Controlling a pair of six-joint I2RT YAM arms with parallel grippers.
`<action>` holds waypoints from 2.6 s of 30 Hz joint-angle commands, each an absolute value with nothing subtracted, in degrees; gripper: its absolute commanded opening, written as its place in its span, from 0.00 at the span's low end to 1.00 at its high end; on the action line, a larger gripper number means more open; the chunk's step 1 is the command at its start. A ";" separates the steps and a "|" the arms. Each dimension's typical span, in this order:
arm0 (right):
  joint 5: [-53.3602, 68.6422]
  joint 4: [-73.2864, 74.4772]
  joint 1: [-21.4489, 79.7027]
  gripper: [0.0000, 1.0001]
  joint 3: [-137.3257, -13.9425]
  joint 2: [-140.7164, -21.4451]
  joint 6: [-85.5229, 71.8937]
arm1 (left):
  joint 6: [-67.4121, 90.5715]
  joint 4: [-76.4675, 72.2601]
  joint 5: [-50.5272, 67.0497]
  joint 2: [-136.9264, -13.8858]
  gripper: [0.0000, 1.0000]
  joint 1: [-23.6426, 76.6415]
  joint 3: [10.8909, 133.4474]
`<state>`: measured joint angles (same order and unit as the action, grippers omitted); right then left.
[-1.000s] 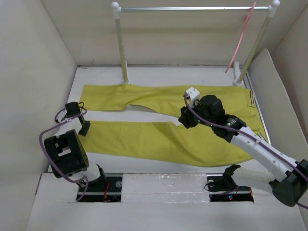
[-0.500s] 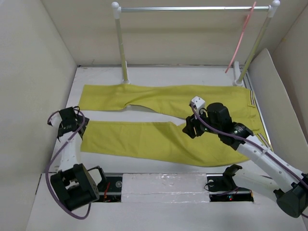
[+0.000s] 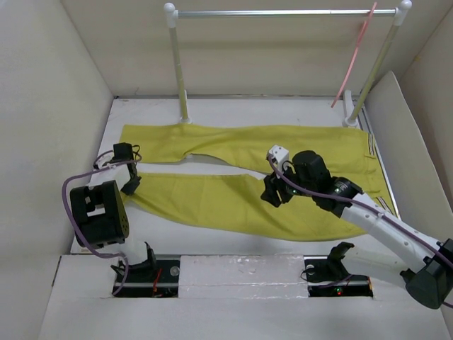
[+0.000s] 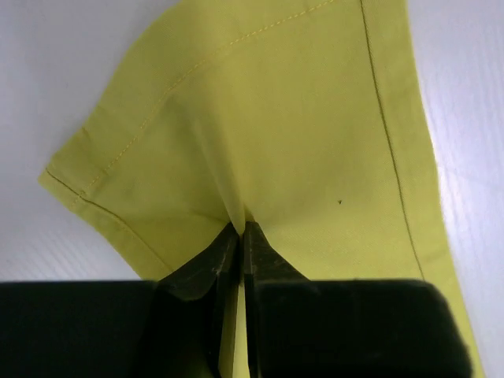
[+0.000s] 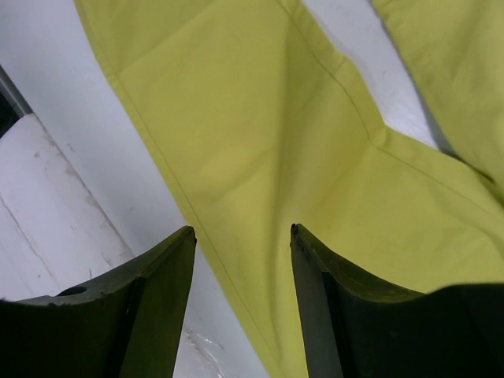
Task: Place the trousers on the hanger
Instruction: Flatten out the trousers at the center of the board.
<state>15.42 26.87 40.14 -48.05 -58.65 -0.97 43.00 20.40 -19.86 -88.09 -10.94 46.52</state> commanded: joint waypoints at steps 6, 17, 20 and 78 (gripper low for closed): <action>12.83 26.63 37.27 0.58 -56.86 -61.61 3.43 | 43.33 23.72 -27.59 -91.67 0.00 -12.92 53.95; 15.29 29.00 34.98 0.68 -55.20 -59.60 3.69 | 41.22 26.28 -22.77 -73.71 0.57 -17.67 52.57; 16.52 27.78 34.98 0.68 -53.01 -57.23 2.64 | 41.83 26.10 -22.67 -66.13 0.73 -18.28 46.86; -19.71 55.12 -34.62 0.61 -47.39 -72.42 -30.23 | 49.48 12.92 3.60 -62.75 0.00 -21.45 52.21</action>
<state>-21.96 52.49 -33.47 -46.94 -71.44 -27.16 48.01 15.70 1.63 -62.11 -21.78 49.89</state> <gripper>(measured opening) 0.610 0.007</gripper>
